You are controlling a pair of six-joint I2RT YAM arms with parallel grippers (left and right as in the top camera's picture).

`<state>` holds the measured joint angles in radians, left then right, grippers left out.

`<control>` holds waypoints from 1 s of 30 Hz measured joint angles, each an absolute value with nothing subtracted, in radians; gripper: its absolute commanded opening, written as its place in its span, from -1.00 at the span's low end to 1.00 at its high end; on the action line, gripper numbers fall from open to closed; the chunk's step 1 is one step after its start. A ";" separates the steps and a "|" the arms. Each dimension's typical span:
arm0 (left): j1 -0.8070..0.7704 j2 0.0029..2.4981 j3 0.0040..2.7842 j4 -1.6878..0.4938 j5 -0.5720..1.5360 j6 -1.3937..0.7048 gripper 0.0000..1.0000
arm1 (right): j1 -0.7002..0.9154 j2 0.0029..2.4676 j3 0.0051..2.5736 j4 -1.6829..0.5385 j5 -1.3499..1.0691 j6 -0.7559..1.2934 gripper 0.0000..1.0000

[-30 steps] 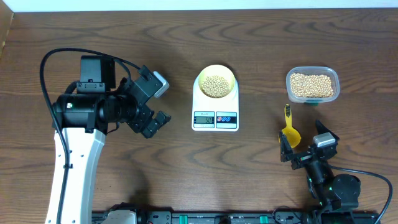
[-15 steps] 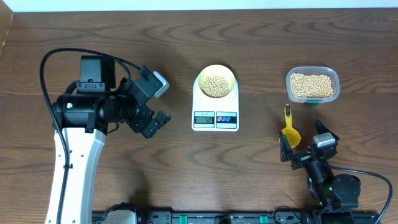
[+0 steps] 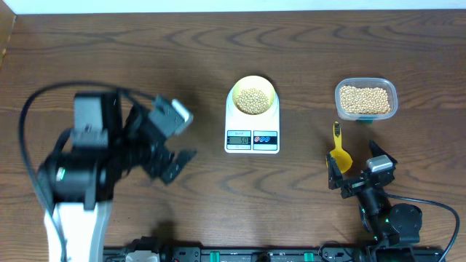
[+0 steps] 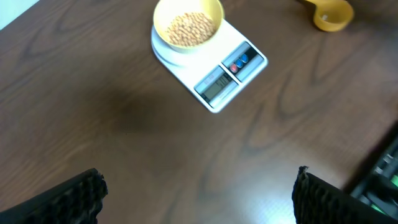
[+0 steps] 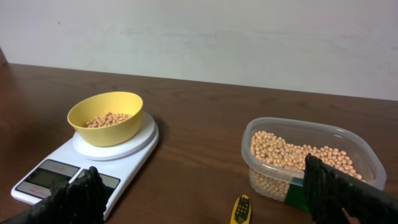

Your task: Scoop item into bowl and weigh 50g on scale

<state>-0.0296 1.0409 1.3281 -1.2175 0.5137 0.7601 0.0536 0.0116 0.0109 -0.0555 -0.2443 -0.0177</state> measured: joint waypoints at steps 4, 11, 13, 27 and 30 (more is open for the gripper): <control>-0.030 0.931 1.328 -1.291 0.514 0.760 0.96 | 0.054 0.012 0.011 -0.055 -0.247 -0.018 0.98; -0.029 0.705 1.328 -1.374 0.514 0.760 0.96 | 0.054 0.012 0.011 -0.055 -0.247 -0.018 0.99; -0.029 0.645 1.328 -1.404 0.514 0.760 0.96 | 0.054 0.012 0.011 -0.056 -0.247 -0.018 0.98; -0.029 0.349 1.287 -1.443 0.561 0.756 0.96 | 0.054 0.012 0.010 -0.056 -0.247 -0.018 0.99; -0.029 0.282 1.201 -1.389 0.586 0.756 0.96 | 0.054 0.012 0.010 -0.056 -0.247 -0.018 0.99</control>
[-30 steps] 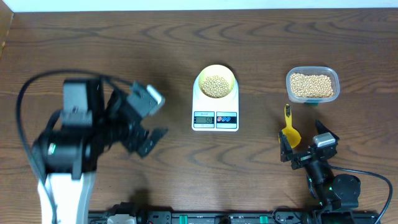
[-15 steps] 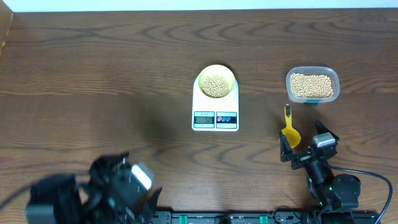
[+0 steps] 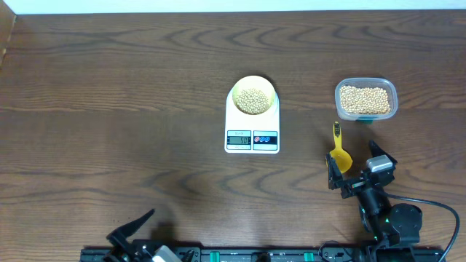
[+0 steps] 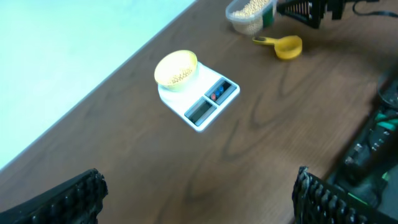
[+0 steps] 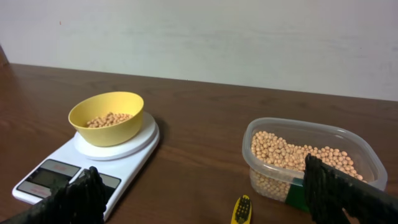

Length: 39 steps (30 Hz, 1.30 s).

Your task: Scoop item into bowl and weigh 50g on scale

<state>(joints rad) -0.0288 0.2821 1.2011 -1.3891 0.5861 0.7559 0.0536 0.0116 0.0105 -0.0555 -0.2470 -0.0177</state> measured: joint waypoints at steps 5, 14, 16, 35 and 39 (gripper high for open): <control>-0.029 0.167 0.961 -1.144 0.624 0.702 0.96 | 0.054 0.012 0.010 -0.055 -0.247 -0.018 0.99; -0.028 0.045 0.473 -0.548 0.619 0.421 0.96 | 0.054 0.012 0.010 -0.055 -0.247 -0.018 0.99; -0.028 0.022 0.378 -0.448 0.597 0.359 0.96 | 0.054 0.012 0.010 -0.055 -0.247 -0.018 0.98; -0.021 0.010 0.033 -0.037 0.148 0.102 0.96 | 0.054 0.012 0.010 -0.055 -0.247 -0.018 0.99; -0.012 0.010 0.018 -0.012 0.080 0.101 0.96 | 0.054 0.012 0.010 -0.055 -0.247 -0.018 0.99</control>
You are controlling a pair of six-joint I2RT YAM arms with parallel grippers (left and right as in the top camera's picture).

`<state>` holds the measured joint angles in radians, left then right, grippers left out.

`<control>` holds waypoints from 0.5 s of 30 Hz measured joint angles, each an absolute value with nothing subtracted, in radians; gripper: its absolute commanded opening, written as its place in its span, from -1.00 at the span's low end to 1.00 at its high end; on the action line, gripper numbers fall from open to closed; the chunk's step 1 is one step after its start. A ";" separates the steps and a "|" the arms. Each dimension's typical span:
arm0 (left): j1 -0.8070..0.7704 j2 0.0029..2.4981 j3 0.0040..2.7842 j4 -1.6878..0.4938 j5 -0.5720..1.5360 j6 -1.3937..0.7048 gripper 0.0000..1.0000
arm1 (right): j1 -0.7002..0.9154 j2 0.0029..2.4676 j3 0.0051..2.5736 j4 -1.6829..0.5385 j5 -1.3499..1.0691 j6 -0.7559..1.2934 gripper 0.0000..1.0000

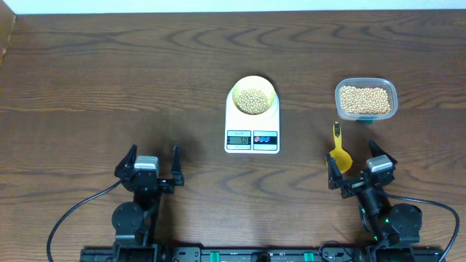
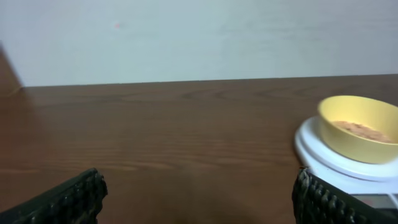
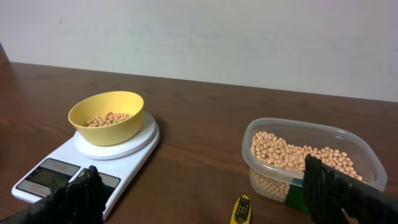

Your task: Scoop item into bowl and weigh 50g on scale

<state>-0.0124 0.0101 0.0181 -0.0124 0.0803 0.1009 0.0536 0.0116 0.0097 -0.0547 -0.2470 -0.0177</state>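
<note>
A yellow bowl (image 1: 253, 96) holding beans sits on the white scale (image 1: 252, 137) at the table's middle; the bowl (image 3: 106, 116) and scale (image 3: 56, 174) also show in the right wrist view, and the bowl (image 2: 360, 127) in the left wrist view. A clear tub of beans (image 1: 365, 100) stands at the right, with a yellow scoop (image 1: 339, 151) lying in front of it. My right gripper (image 1: 361, 164) rests open just behind the scoop, only the scoop's handle tip (image 3: 241, 209) showing between its fingers. My left gripper (image 1: 150, 159) is parked open at the front left, holding nothing.
The brown wooden table (image 1: 109, 87) stretches wide to the left of the scale. A pale wall (image 3: 249, 37) stands behind its far edge. Black rails and cables (image 1: 218, 255) run along the front edge.
My left arm has moved from low at the front edge, nearly out of the overhead view, to its parked pose at front left, open. Right gripper, scoop, bowl and tub are unchanged.
At first my left arm stood raised over the table's left side, open, looking down at the scale. Then it was down at the front edge. Now it rests parked at front left. The right gripper stayed open behind the scoop, and the bowl stayed on the scale.
</note>
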 measured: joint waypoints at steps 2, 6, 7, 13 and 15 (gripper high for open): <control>-0.001 0.010 0.018 -0.022 0.055 0.101 0.96 | 0.054 0.012 0.010 -0.055 -0.247 -0.018 0.98; 0.021 0.010 0.020 -0.031 0.035 0.101 0.96 | 0.054 0.012 0.010 -0.055 -0.247 -0.018 0.99; 0.025 0.010 0.021 -0.032 0.032 0.101 0.96 | 0.054 0.012 0.010 -0.055 -0.247 -0.018 0.99; 0.030 0.010 0.022 -0.032 0.023 0.101 0.96 | 0.054 0.012 0.010 -0.055 -0.247 -0.018 0.99; 0.030 0.010 0.022 -0.032 0.023 0.101 0.96 | 0.054 0.012 0.010 -0.055 -0.247 -0.018 0.98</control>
